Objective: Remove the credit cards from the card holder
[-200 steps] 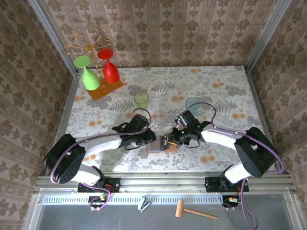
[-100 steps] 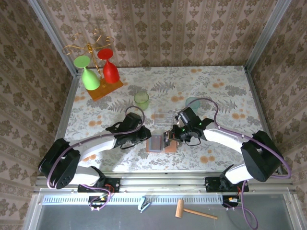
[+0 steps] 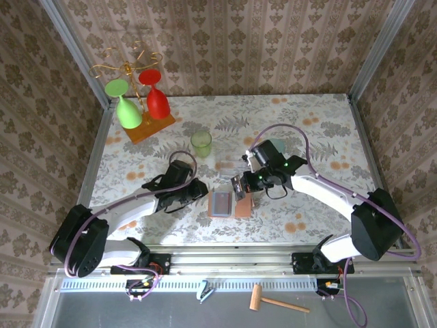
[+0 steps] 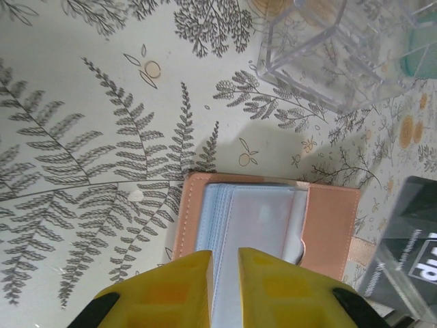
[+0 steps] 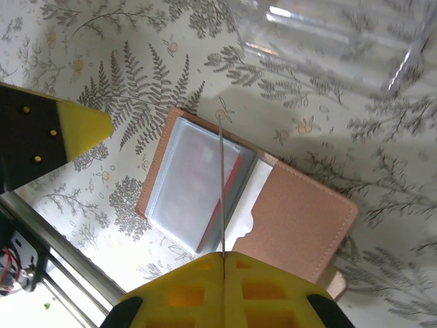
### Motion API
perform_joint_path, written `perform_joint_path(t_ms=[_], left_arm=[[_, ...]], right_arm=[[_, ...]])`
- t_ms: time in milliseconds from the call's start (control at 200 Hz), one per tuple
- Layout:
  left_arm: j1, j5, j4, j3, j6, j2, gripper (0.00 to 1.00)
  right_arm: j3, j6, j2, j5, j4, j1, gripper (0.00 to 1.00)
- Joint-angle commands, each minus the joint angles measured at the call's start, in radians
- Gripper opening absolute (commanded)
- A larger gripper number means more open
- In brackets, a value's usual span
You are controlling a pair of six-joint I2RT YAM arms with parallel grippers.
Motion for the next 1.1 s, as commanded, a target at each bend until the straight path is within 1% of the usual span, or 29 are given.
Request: perform_joint_path(t_ms=[0,95,225,555,680,870,1095], left_arm=[[0.023,0.024,-0.039,-0.017,0.037,-0.026,0.18],[0.038,0.032,-0.046,-0.023,0.046,-0.031,0.18],[0.055,0.035,-0.046,-0.035,0.046,-0.042,0.18],[0.094,0.044,-0.062,-0.049,0.057,-0.069,0.18],[0.106,0.046,-0.069,-0.045,0.062,-0.069,0.18],[0.122,0.044,-0.068,-0.049,0.061,-0.069,0.18],[0.135,0.046,-0.052,-0.045,0.059,-0.049,0.18]], right_arm=[[0.072,-0.267,0.03,0.055,-0.116,-0.006,0.0],[0.134,-0.438,0.052,0.041,-0.169,-0.01,0.0],[0.231,-0.622,0.105,0.005,-0.246,-0.038,0.0],[0.537,-0.972,0.315,-0.022,-0.461,-0.1,0.0],[0.67,-1.072,0.413,-0.02,-0.563,-0.114,0.0],[0.852,-1.178,0.548,-0.01,-0.688,-0.129,0.0],[1.004,-1.259,0.682,0.008,-0.76,-0.135,0.0]])
